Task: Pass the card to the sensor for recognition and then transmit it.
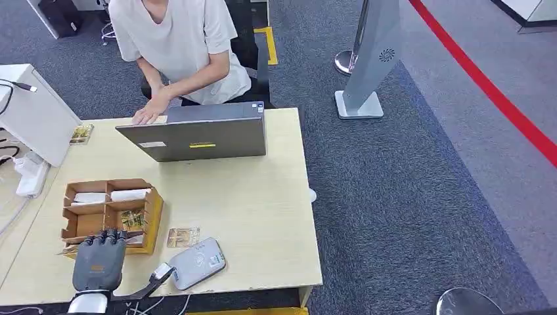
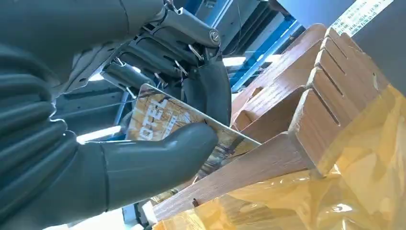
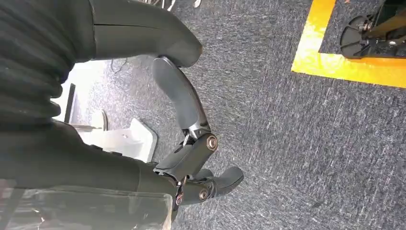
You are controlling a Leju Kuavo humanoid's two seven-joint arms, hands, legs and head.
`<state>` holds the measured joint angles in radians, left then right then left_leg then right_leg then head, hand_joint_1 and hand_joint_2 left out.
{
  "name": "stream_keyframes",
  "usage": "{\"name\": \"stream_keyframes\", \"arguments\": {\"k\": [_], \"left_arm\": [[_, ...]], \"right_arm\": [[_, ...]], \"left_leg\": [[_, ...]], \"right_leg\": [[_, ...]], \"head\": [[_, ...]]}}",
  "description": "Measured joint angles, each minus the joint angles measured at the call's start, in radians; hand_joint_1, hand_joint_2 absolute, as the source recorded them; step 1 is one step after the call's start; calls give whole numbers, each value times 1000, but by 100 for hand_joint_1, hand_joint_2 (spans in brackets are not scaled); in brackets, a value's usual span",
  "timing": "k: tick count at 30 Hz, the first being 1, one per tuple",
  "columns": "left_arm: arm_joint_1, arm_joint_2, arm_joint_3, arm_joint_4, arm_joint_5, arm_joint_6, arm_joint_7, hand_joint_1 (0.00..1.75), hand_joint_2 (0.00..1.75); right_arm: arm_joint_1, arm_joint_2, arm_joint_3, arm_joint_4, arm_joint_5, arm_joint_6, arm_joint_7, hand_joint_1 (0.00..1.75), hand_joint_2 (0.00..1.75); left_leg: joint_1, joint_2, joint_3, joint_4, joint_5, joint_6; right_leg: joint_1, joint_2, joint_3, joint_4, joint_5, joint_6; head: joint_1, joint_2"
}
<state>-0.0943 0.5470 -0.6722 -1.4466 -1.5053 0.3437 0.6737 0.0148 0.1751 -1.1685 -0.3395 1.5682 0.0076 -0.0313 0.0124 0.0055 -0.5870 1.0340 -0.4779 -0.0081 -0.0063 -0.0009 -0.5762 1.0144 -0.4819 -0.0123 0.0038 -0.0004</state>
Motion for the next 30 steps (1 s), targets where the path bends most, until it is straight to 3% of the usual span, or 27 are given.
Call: {"name": "stream_keyframes", "arguments": {"k": [6, 14, 19, 26, 30], "left_arm": [[4, -5, 2, 0, 0, -2, -39, 175, 175], [-5, 0, 3, -14, 0, 0, -26, 175, 175], [-60, 7, 10, -67, 0, -57, -40, 175, 175], [-107, 16, 16, -106, 0, -68, -31, 175, 175], [-191, 19, 32, -137, 0, -139, -98, 175, 175]], "right_arm": [[0, 0, 0, 0, 0, -3, 4, 0, 175], [0, -2, 0, 0, 0, -4, 7, 0, 175], [-3, -4, 6, 1, 0, -8, 7, 0, 175], [-3, -6, 14, 6, 0, -10, 7, 0, 175], [-8, -12, 33, 17, 0, -20, 4, 0, 175]], "left_leg": [[0, 0, 0, 0, 0, 0], [0, 0, 0, 0, 0, 0], [0, 0, 0, 0, 1, 1], [0, 0, 0, 0, 1, 1], [0, -1, 0, 0, 2, 0]], "right_leg": [[0, 0, 0, 0, 0, 0], [0, 0, -1, 0, 0, 0], [0, 0, 0, 0, 0, 0], [0, 0, 0, 0, 1, 0], [0, -1, 0, 0, 1, 0]], "head": [[0, 0], [0, 0], [0, 0], [0, 0], [0, 0]]}}
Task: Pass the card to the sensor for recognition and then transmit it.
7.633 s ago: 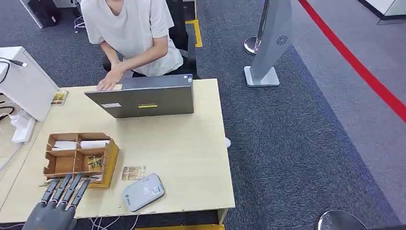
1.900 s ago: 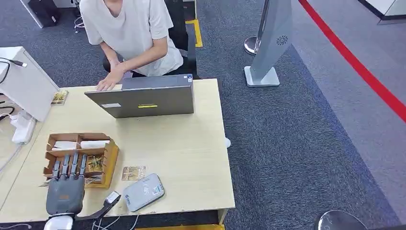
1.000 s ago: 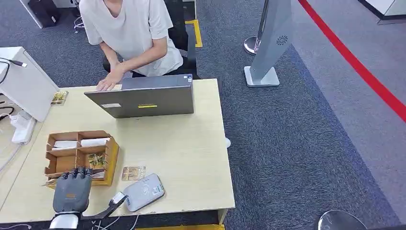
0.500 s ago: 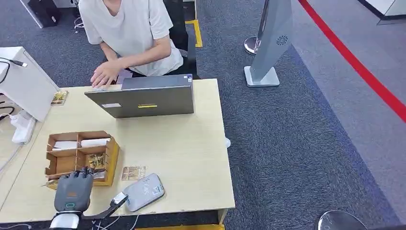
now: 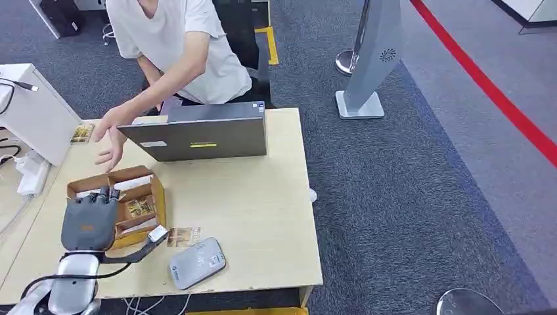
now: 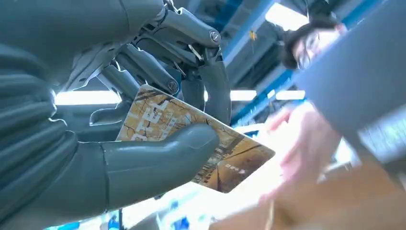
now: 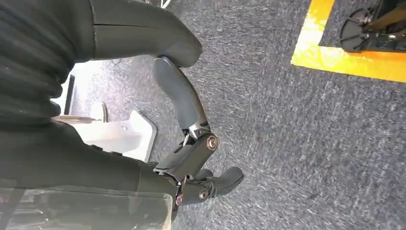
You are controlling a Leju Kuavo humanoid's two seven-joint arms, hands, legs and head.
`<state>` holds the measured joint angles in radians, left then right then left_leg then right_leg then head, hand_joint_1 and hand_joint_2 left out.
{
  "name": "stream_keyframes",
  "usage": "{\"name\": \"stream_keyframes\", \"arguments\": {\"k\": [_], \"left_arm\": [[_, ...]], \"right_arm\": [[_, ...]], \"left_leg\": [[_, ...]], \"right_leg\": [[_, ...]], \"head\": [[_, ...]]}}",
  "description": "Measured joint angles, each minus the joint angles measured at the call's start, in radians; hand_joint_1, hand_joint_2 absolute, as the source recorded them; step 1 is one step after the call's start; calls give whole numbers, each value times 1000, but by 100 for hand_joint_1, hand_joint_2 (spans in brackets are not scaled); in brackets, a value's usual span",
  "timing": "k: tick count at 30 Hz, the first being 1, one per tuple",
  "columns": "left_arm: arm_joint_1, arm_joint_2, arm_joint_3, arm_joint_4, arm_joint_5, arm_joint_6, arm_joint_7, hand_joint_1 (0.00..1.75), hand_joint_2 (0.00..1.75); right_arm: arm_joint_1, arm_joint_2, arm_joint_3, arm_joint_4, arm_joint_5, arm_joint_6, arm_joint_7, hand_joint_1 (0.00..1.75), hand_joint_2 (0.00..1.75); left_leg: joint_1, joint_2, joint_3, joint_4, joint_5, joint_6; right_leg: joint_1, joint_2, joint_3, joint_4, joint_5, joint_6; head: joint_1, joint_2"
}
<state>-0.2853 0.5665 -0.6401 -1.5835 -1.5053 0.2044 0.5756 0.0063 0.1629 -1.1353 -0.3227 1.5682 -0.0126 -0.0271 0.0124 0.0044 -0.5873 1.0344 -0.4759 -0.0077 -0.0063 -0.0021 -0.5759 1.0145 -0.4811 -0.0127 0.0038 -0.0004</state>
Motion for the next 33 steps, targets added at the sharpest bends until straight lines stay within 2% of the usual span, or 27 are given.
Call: {"name": "stream_keyframes", "arguments": {"k": [4, 10, 17, 25, 26, 33], "left_arm": [[-57, -3, 37, -17, 0, -22, -34, 175, 175], [-77, -3, 53, -27, 0, -24, -34, 175, 175], [-166, 9, 91, -17, 0, -78, -80, 175, 175], [-203, 14, 95, -3, 0, -92, -75, 175, 175], [-204, 14, 95, -3, 0, -93, -74, 0, 175], [-208, 5, 95, -3, 0, -94, -94, 0, 175]], "right_arm": [[-3, -4, 15, 11, 0, -1, 0, 0, 175], [-4, -6, 19, 19, 0, -2, 0, 0, 175], [-5, -16, 38, 36, 0, -6, 6, 0, 175], [-5, -21, 53, 50, 0, -5, 16, 0, 175], [-5, -21, 55, 51, 0, -5, 16, 0, 175], [-6, -21, 64, 55, 0, -5, 11, 0, 175]], "left_leg": [[0, 1, 1, 0, 0, 0], [0, 1, 1, 0, 0, -1], [0, 1, 0, 0, 1, -1], [0, 1, 0, 0, 1, -1], [0, 1, -1, 0, 1, -1], [0, 1, -1, 0, 1, 0]], "right_leg": [[0, 1, 0, 0, 1, -1], [0, 1, -1, 0, 1, -1], [0, 1, -1, 0, 1, -1], [0, 2, -2, 0, 1, -1], [0, 2, -2, 0, 1, -1], [0, 2, -2, 0, 1, -1]], "head": [[0, 0], [0, 0], [0, 0], [0, 0], [0, 0], [0, 0]]}}
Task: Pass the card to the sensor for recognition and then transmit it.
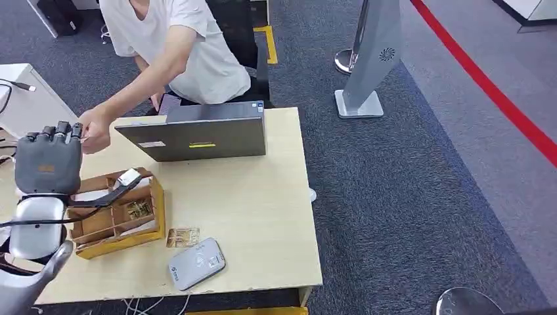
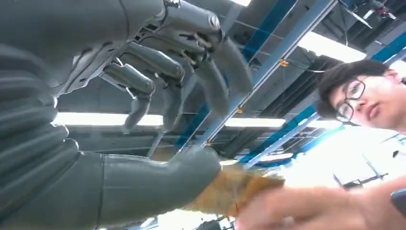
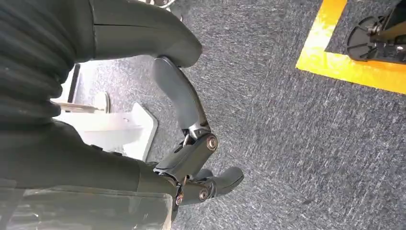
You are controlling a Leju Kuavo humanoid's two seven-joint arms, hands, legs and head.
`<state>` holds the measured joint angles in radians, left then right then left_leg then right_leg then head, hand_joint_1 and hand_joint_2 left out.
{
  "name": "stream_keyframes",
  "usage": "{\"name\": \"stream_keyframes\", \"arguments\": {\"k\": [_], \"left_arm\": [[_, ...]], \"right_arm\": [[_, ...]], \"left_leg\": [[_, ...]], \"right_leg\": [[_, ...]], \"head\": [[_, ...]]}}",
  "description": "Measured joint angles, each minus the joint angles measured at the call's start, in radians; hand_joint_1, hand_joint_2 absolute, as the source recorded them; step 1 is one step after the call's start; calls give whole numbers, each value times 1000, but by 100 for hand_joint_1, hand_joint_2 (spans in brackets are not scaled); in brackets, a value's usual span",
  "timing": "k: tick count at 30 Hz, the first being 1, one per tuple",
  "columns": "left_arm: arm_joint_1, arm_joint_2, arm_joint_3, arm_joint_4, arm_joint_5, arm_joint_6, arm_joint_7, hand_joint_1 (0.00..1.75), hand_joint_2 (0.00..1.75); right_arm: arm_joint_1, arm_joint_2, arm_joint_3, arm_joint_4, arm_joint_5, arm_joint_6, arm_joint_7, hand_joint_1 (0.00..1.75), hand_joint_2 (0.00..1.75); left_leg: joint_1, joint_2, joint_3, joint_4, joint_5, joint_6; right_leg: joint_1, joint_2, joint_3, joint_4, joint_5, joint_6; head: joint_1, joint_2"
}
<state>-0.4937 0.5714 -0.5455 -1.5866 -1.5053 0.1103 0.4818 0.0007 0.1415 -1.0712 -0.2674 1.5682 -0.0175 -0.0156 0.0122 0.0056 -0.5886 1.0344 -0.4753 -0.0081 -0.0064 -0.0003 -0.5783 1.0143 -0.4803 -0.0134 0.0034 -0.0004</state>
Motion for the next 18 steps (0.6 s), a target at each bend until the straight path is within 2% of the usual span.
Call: {"name": "stream_keyframes", "arguments": {"k": [6, 9, 14, 16, 18], "left_arm": [[1, -8, 2, 0, 0, 0, 2, 0, 175], [25, -13, 37, 0, 0, 10, -20, 0, 175], [134, -18, 194, 6, 0, 51, -57, 0, 175], [193, 0, 262, 16, 0, 53, -35, 0, 175], [279, 31, 367, 44, 0, 89, -45, 0, 175]], "right_arm": [[0, 0, 2, 0, 0, 0, -1, 0, 175], [1, 0, 2, 0, 0, 1, -1, 0, 175], [3, 0, 2, 0, 0, 5, 3, 0, 175], [2, 0, 0, 0, 0, 5, 6, 0, 175], [5, 0, -6, 0, 0, 6, 10, 0, 175]], "left_leg": [[0, 0, 0, 0, 0, 0], [0, 1, 0, 0, 0, 0], [0, 2, 0, -1, 0, -1], [0, 4, 0, -1, -1, -1], [0, 9, 2, -2, -2, -3]], "right_leg": [[0, 0, 0, 0, 0, 0], [0, 1, 1, 0, 0, 0], [0, 3, 0, 0, 0, 0], [0, 5, 0, 1, 0, 0], [0, 10, -1, 1, 0, -1]], "head": [[0, 0], [0, 0], [0, 0], [0, 0], [0, 0]]}}
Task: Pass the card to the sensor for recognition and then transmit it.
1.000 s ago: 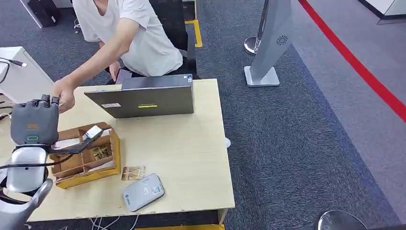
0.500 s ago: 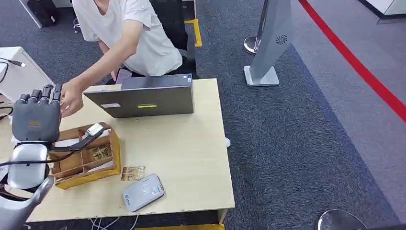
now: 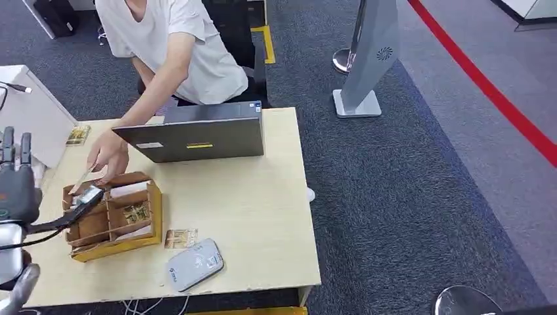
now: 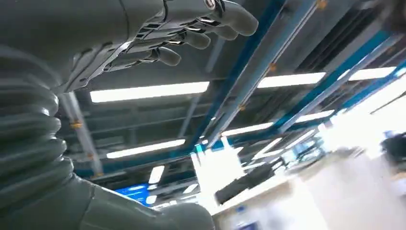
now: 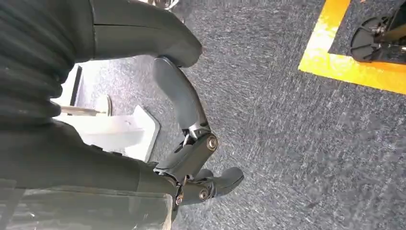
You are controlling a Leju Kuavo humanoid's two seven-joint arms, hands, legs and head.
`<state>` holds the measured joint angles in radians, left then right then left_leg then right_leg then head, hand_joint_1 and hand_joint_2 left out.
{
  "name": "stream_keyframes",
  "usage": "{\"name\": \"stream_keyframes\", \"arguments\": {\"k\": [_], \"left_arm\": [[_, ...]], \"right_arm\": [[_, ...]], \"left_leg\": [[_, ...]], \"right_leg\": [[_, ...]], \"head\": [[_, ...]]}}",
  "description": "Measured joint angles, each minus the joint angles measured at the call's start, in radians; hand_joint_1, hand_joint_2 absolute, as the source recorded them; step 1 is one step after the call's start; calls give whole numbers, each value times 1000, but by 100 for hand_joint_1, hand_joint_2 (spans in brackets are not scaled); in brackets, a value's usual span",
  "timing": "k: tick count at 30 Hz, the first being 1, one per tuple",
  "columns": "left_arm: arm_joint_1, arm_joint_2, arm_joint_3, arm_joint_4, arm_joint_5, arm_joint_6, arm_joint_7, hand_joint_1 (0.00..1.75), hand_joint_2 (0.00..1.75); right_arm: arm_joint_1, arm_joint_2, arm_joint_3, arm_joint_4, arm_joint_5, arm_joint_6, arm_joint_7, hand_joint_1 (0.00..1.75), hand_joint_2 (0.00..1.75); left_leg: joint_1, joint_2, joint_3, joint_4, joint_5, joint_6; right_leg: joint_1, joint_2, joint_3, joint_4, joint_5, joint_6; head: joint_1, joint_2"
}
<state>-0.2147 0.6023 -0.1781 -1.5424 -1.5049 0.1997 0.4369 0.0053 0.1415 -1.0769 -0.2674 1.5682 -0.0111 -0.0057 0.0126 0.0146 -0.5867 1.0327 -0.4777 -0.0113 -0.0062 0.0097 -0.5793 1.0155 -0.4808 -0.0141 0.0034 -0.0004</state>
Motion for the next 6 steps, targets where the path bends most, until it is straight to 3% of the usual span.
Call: {"name": "stream_keyframes", "arguments": {"k": [3, 6], "left_arm": [[84, 21, 141, 43, 0, 60, -37, 0, 175], [132, 37, 210, 62, 0, 58, -42, 0, 175]], "right_arm": [[7, 0, -9, 0, 0, 1, 2, 0, 175], [5, 0, -16, 0, 0, 1, 2, 0, 175]], "left_leg": [[0, -1, -1, 0, 0, 0], [1, -3, -2, 0, 0, 0]], "right_leg": [[0, -1, -2, 0, -1, 1], [0, -3, -1, 0, -1, 1]], "head": [[0, 0], [0, 0]]}}
